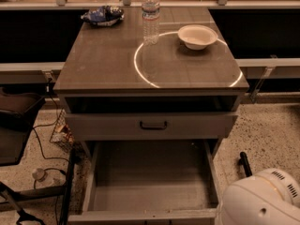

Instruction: Close middle drawer

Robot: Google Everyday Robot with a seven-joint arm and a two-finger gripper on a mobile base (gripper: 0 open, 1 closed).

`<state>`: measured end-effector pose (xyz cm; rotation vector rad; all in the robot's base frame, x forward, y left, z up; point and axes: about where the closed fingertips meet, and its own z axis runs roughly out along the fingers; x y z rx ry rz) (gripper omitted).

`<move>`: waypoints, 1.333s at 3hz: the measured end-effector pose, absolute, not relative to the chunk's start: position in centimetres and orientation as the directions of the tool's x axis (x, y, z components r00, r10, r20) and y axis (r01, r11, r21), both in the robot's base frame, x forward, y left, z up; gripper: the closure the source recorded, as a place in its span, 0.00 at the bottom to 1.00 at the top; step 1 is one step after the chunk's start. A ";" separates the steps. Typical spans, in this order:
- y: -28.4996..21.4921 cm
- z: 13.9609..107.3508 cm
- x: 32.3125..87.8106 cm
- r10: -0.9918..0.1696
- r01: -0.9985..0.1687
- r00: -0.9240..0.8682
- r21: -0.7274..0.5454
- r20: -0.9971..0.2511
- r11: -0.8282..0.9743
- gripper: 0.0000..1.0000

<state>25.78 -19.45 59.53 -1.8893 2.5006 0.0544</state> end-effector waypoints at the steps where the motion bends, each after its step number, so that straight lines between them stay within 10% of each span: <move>1: -18.0 53.2 24.9 -0.971 -0.969 -0.238 0.071 0.010 0.238 1.00; 4: -14.2 43.4 24.2 -0.989 -0.977 -0.147 0.151 0.031 0.150 1.00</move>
Offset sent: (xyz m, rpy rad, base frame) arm -0.0196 0.0381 -0.1348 -0.0390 0.1267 0.0796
